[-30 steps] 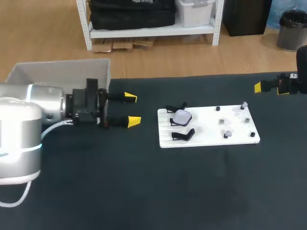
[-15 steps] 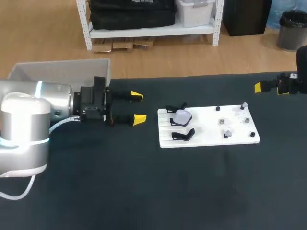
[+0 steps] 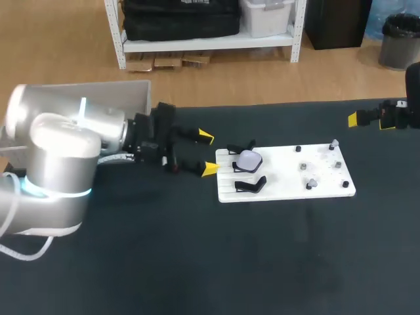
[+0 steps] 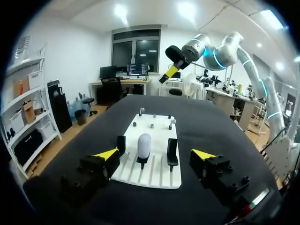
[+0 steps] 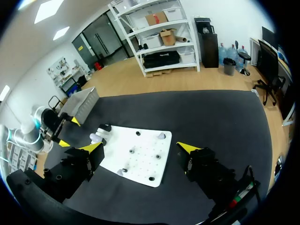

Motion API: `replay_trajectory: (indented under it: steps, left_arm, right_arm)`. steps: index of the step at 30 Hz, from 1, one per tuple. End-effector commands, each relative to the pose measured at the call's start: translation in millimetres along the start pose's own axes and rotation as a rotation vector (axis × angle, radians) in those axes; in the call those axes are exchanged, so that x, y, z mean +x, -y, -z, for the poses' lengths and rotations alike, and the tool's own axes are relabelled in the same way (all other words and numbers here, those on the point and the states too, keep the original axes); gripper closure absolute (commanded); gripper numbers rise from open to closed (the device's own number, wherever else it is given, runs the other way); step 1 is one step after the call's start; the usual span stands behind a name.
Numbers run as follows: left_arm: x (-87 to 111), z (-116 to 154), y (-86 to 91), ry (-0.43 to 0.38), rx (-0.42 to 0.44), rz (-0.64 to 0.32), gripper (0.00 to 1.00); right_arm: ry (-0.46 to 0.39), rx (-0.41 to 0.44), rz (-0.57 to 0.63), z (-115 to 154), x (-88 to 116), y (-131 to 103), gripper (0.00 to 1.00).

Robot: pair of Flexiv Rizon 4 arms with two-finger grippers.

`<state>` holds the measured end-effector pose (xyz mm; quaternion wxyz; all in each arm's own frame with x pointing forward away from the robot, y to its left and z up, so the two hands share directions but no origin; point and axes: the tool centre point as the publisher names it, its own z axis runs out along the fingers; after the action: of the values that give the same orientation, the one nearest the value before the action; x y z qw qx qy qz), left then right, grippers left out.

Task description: Pick up each earbud case from the left stands, insert the matching earbuds, close the lid, and place the case in the box.

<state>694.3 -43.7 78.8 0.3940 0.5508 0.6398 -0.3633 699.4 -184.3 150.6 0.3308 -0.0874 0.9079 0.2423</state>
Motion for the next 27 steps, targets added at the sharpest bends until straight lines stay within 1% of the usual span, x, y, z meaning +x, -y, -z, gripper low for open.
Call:
replay_trajectory:
  steps: [1, 5, 8, 15, 22, 27]
  left_arm:
    - [-4.8, -8, -7.1, -0.050, 0.027, -0.012, 0.00]
    - [-4.8, -15, -4.7, -0.069, 0.031, -0.026, 0.00]
    - [-3.0, -21, -6.1, -0.078, 0.037, -0.025, 0.00]
    - [-0.3, -38, -7.1, -0.083, 0.037, -0.040, 0.00]
    - [7.9, -54, -11.7, -0.084, 0.008, -0.018, 0.00]
    - [12.6, -62, -16.3, -0.068, -0.002, 0.002, 0.00]
  right_arm:
    - [-0.001, -0.004, 0.001, 0, 0, 1, 0.00]
    - [-0.001, -0.004, 0.001, 0, 0, 1, 0.00]
    - [-0.001, -0.004, 0.001, 0, 0, 1, 0.00]
    - [-0.001, -0.004, 0.001, 0, 0, 1, 0.00]
    - [-0.001, -0.004, 0.001, 0, 0, 1, 0.00]
    - [-0.001, -0.004, 0.001, 0, 0, 1, 0.00]
